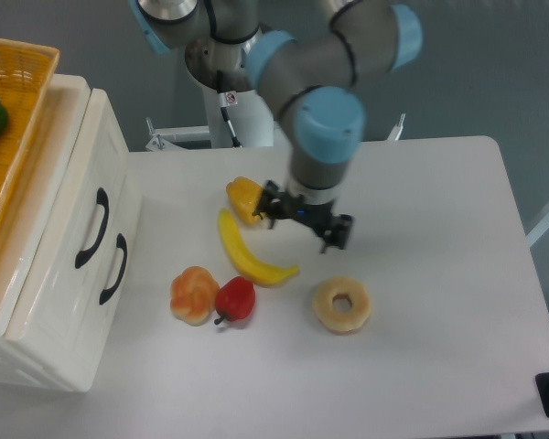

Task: Slide the top white drawer open
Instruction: 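Move the gripper over the fruit toward the upper drawer's black handle, then lower the gripper and hook the upper drawer's black handle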

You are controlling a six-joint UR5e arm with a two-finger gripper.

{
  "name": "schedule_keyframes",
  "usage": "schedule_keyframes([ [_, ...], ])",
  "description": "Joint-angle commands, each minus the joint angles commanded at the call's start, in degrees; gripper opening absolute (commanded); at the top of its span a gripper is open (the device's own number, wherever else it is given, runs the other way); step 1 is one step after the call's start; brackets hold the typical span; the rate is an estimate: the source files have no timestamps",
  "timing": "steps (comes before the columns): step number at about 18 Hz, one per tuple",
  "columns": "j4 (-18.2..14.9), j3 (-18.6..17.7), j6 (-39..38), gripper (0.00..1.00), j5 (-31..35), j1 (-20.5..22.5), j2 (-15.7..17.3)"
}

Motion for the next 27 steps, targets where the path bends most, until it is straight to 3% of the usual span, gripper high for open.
schedule_keyframes([
  [5, -4.39, 0.09, -3.61, 1.0, -4.66, -2.56, 1.06],
  [9, -5.98, 0.35, -8.35, 1.0, -10.2, -4.05, 2.11],
  [15, -6.07, 2.19, -13.28, 1.0, -16.36, -5.72, 2.29],
  [27, -5.72, 2.9, -15.75, 1.0, -18.74, -8.18, 0.88],
])
